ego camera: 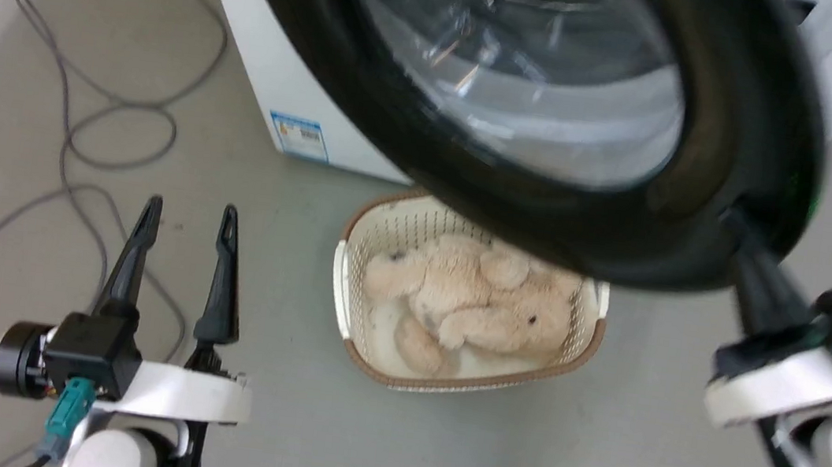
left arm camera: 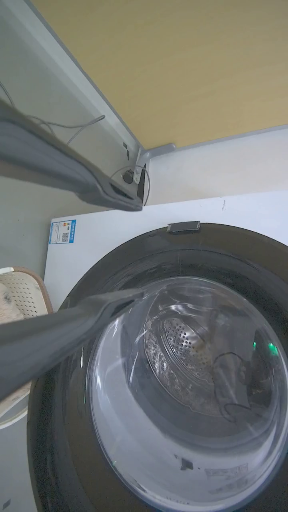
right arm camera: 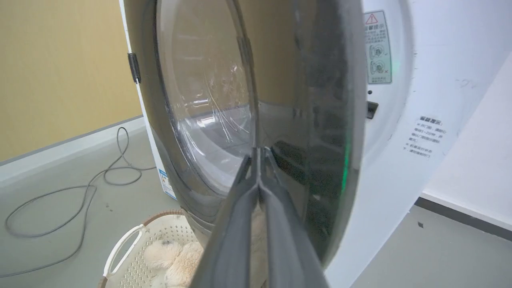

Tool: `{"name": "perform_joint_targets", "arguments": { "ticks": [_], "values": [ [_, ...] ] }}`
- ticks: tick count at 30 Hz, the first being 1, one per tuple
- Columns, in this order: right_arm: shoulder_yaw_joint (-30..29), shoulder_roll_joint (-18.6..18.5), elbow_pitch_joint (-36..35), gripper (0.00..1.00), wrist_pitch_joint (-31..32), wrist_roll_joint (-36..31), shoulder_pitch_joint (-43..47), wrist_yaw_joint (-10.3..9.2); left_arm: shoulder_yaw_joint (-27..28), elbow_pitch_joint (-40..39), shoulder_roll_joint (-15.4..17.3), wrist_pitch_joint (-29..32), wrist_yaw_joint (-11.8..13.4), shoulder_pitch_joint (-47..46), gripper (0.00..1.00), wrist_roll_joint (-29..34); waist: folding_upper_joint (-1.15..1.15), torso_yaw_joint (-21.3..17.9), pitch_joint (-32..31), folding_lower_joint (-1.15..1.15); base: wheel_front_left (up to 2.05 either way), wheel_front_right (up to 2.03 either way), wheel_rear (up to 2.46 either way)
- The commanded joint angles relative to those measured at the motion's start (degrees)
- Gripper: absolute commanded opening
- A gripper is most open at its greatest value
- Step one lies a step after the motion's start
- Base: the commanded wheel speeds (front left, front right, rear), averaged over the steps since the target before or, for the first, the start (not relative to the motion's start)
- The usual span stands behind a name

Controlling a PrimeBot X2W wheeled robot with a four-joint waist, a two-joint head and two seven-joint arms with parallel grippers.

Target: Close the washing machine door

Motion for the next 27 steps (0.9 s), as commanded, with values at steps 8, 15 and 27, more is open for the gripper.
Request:
{"name": "perform_joint_targets", "arguments": {
  "ticks": [8, 15, 27],
  "values": [
    [-6.2, -0.2, 3.2, 0.0, -0.3, -1.9, -8.6, -0.12, -0.8, -1.1, -0.3, -0.2, -0.1, -4.3, 1.0, 0.6, 0.0, 1.4, 7.2, 0.0, 0.0, 0.0, 0.0],
    [-9.0, -1.3, 7.1, 0.0, -0.3, -3.1, -15.1, -0.12, -1.7, -1.6, -0.4, -0.2, 0.5, -6.8, 1.0, 0.1, 0.0, 2.1, 11.0, 0.0, 0.0, 0.0, 0.0],
    [-13.5, -2.1, 14.8, 0.0, -0.3, -4.7, -24.5, -0.12, -3.3, -1.7, -0.4, -0.2, 1.9, -9.0, 1.0, -1.5, 0.0, 3.0, 14.2, 0.0, 0.0, 0.0, 0.0]
  ]
}}
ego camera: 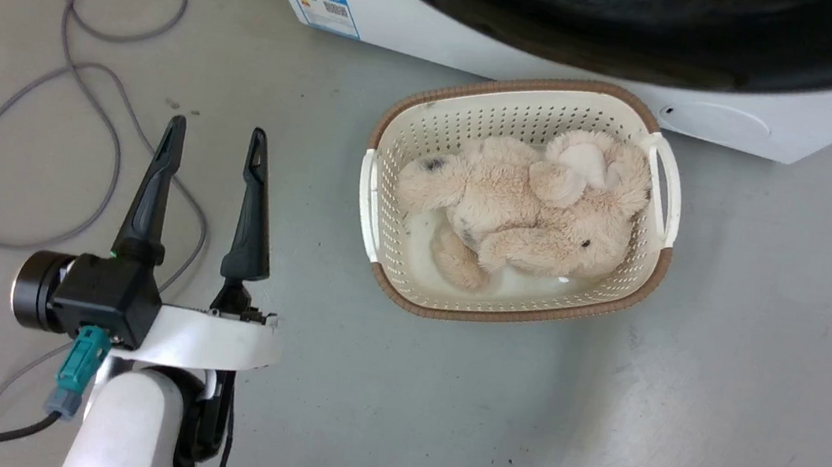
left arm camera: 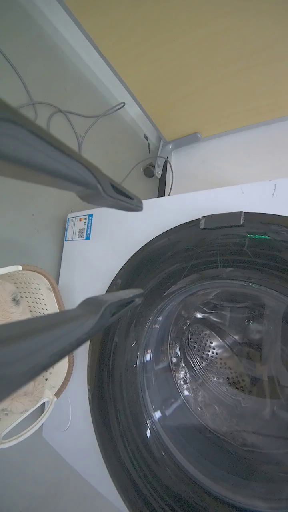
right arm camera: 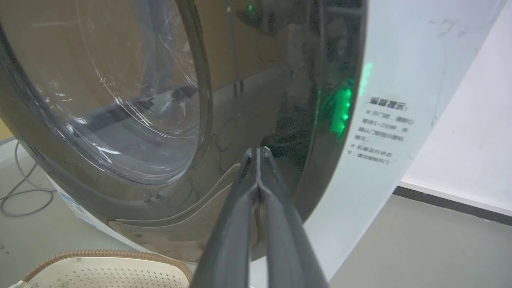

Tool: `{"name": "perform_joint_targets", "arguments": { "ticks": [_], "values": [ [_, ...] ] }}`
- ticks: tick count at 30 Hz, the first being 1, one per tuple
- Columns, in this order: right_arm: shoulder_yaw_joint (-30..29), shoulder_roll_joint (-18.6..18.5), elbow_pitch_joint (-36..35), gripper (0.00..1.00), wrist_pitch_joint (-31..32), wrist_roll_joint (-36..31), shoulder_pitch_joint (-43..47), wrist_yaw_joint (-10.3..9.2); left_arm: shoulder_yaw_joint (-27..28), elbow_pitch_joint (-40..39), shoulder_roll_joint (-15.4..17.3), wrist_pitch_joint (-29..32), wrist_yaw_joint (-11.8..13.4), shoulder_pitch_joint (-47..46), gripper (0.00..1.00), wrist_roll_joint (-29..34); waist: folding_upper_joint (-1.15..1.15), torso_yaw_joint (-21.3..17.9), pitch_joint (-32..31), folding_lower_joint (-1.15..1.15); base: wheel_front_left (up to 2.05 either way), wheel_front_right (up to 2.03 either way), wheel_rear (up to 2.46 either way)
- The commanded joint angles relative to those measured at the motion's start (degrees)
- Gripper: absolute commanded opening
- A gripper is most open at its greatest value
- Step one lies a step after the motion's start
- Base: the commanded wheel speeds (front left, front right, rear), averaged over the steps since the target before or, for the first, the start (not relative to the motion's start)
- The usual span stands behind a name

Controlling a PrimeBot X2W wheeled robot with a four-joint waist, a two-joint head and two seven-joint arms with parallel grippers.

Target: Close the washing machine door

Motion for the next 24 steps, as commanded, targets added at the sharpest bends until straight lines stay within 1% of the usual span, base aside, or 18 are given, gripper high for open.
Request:
{"name": "perform_joint_targets", "arguments": {
  "ticks": [1, 8, 15, 18, 24],
  "values": [
    [-0.9, -0.1, 0.8, 0.0, -0.3, -0.6, -1.9, -0.1, -0.1, -0.2, 0.0, -0.2, 0.3, -1.3, 1.0, -0.2, 0.0, 0.2, 0.3, -0.01, 0.0, 0.0, 0.0],
    [-2.5, 0.4, 2.3, 0.0, -0.3, -2.3, -3.9, -0.1, -0.1, -0.1, 0.0, -0.2, 0.6, -1.8, 1.0, -0.6, 0.0, 0.5, 0.3, -0.01, 0.0, 0.0, 0.0],
    [-3.6, 1.6, 1.7, 0.0, -0.3, -4.6, -1.9, -0.1, 0.3, 0.6, 0.0, -0.2, 0.8, -0.8, 1.0, -0.7, 0.0, 0.3, -1.9, -0.01, 0.0, 0.0, 0.0],
    [-4.8, 2.5, -1.3, 0.0, -0.3, -5.2, 0.7, -0.1, 0.8, 1.1, 0.0, -0.2, 1.0, 0.2, 1.0, -0.5, 0.0, 0.0, -4.2, -0.01, 0.0, 0.0, 0.0],
    [-6.7, 5.5, -10.2, 0.0, -0.3, -6.5, 7.3, -0.1, 2.8, 2.1, 0.0, -0.2, 0.9, 3.8, 1.0, 0.4, 0.0, -2.0, -9.7, -0.01, 0.0, 0.0, 0.0]
  ]
}}
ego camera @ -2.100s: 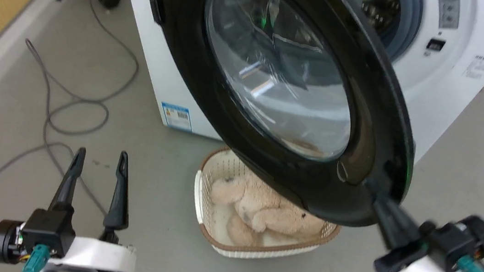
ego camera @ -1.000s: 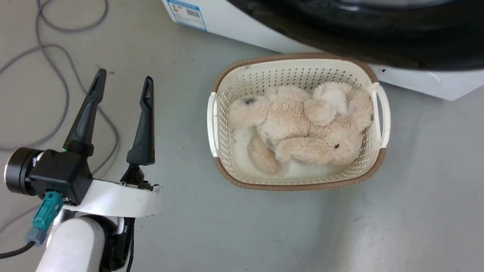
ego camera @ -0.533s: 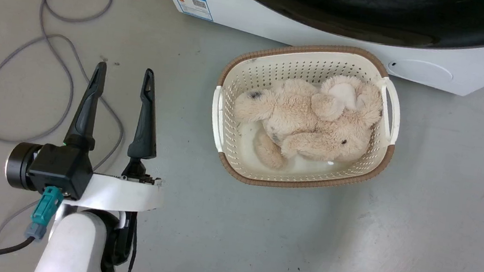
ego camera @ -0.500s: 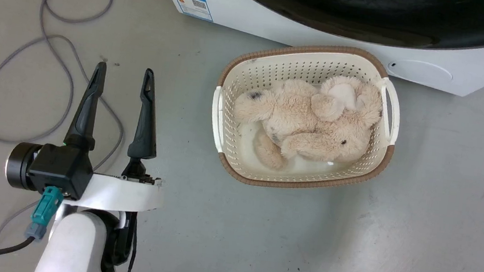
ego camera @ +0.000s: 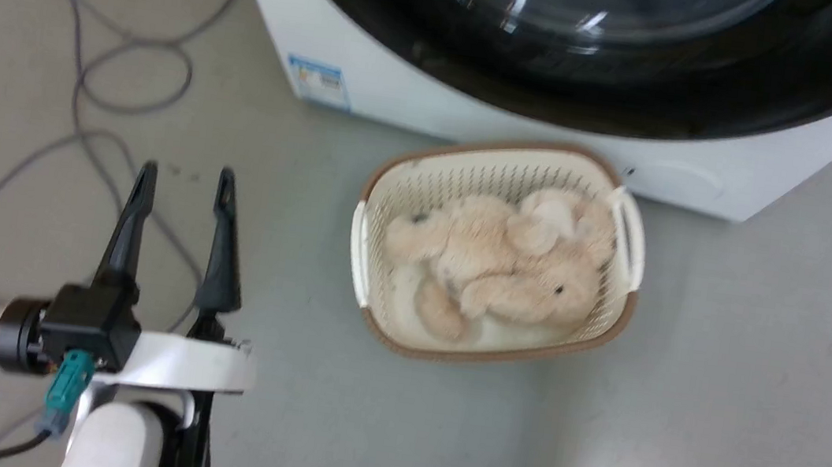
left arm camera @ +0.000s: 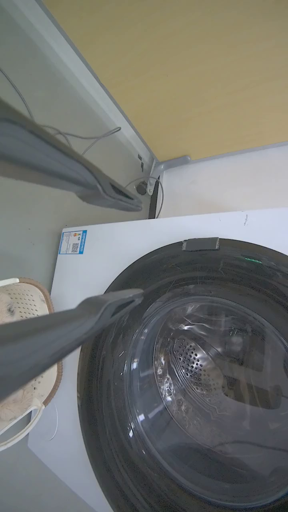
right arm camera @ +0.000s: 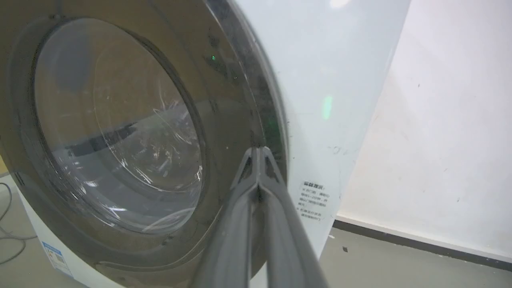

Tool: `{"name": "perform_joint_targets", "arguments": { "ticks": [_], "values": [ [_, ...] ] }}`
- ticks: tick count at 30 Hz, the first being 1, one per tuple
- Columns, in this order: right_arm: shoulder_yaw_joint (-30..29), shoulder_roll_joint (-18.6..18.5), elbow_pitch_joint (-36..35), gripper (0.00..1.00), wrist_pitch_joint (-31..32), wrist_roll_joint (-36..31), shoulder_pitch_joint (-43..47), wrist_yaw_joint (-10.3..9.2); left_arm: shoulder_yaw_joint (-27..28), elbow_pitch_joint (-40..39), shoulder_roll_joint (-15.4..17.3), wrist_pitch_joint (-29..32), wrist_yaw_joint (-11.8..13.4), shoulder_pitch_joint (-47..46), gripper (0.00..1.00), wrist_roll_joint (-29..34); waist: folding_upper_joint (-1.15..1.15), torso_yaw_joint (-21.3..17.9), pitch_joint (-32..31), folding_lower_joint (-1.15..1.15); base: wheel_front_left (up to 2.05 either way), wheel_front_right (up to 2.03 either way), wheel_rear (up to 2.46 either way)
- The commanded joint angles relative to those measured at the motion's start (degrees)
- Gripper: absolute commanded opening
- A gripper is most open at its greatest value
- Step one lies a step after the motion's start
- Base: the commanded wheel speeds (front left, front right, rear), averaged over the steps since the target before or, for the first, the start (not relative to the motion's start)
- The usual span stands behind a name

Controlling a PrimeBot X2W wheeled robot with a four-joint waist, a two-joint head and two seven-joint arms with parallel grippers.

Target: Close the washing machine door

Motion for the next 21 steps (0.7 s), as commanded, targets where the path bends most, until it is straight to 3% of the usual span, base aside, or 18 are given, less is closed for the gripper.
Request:
{"name": "perform_joint_targets", "arguments": {
  "ticks": [1, 11, 18, 19, 21],
  "values": [
    [-0.5, 0.9, -2.9, 0.0, -0.3, -0.4, 2.1, -0.05, 0.7, 0.3, 0.0, -0.2, 0.2, 1.5, 1.0, 0.6, 0.0, -1.7, -3.6, 0.0, 0.0, 0.0, 0.0],
    [0.7, 4.5, -16.5, 0.0, -0.3, -2.4, 12.7, -0.05, 1.8, 1.7, 0.0, -0.2, 0.4, 6.8, 1.0, 1.0, 0.0, -5.3, -12.4, 0.0, 0.0, 0.0, 0.0],
    [4.1, 6.7, -14.6, 0.0, -0.3, 0.5, 22.0, -0.05, 2.0, 2.8, 0.0, -0.2, 0.5, 10.8, 1.0, 1.1, 0.0, -7.6, -18.4, 0.0, 0.0, 0.0, 0.0],
    [4.5, 6.9, -13.7, 0.04, -0.3, 0.8, 23.3, -0.05, 2.1, 3.0, 0.0, -0.2, 0.5, 11.4, 1.0, 1.1, 0.0, -7.8, -19.1, 0.0, 0.0, 0.0, 0.0],
    [5.6, 7.4, -11.6, 1.0, -0.3, 2.2, 26.0, -0.05, 2.2, 3.2, 0.0, -0.2, 0.6, 12.6, 1.0, 1.0, 0.0, -8.4, -20.5, 0.0, 0.0, 0.0, 0.0]
  ]
}}
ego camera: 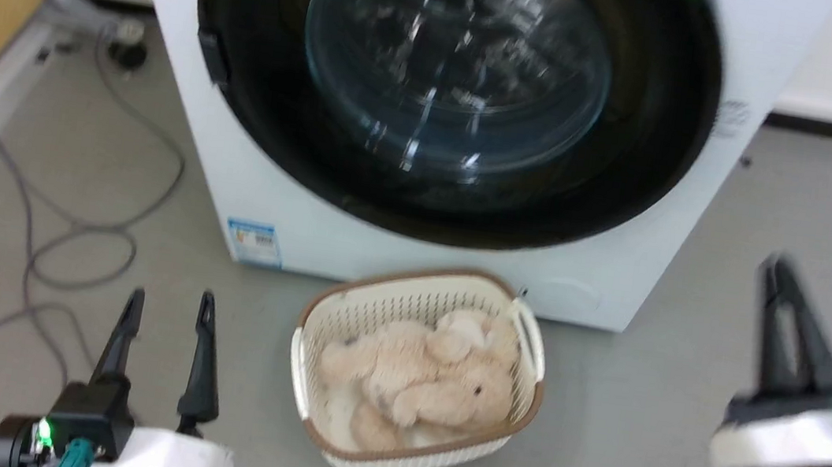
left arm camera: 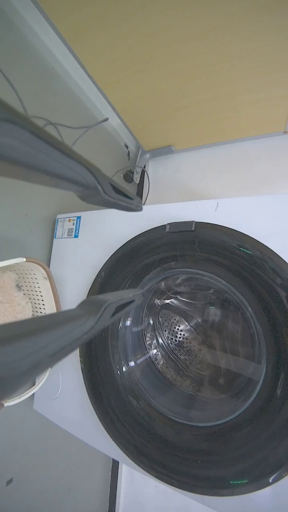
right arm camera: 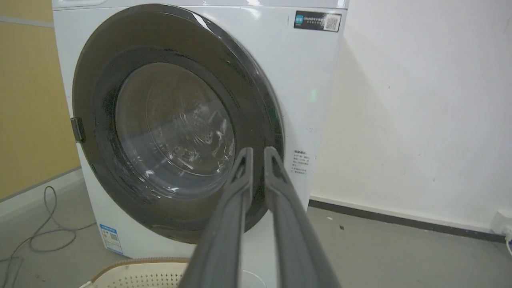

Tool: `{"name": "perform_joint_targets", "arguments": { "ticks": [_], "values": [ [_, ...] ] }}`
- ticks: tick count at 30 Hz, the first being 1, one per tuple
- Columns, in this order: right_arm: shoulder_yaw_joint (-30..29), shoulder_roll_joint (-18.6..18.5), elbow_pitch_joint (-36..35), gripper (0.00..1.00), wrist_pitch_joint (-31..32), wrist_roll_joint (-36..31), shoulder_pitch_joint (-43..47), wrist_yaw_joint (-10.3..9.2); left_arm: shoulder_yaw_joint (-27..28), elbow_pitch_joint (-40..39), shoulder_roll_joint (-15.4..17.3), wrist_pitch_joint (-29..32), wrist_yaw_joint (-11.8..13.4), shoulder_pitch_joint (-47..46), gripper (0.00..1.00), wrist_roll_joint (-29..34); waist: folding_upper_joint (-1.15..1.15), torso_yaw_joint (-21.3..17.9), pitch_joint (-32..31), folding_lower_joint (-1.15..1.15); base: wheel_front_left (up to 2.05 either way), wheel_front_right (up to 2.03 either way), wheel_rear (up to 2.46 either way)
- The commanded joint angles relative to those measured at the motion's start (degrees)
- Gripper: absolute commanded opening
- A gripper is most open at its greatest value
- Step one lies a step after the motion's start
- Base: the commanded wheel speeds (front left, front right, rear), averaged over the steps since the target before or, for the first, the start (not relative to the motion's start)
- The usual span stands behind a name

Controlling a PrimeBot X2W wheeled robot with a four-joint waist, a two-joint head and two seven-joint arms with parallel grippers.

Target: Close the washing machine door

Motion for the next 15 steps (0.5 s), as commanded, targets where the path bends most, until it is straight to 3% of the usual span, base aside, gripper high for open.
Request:
{"name": "perform_joint_targets", "arguments": {
  "ticks": [1, 15],
  "values": [
    [0.3, 0.6, 0.5, 1.0, -0.3, 1.4, 1.6, -0.05, 0.3, 0.2, 0.0, -0.2, 0.3, 1.2, 1.0, 0.2, 0.0, -1.5, -2.3, 0.01, 0.0, 0.0, 0.0],
    [3.1, 2.3, -1.4, 1.0, -0.3, 6.9, 12.7, -0.05, -0.1, 0.6, 0.0, -0.2, 0.3, 5.1, 1.0, -0.2, 0.0, -2.7, -5.1, 0.01, 0.0, 0.0, 0.0]
  ]
}}
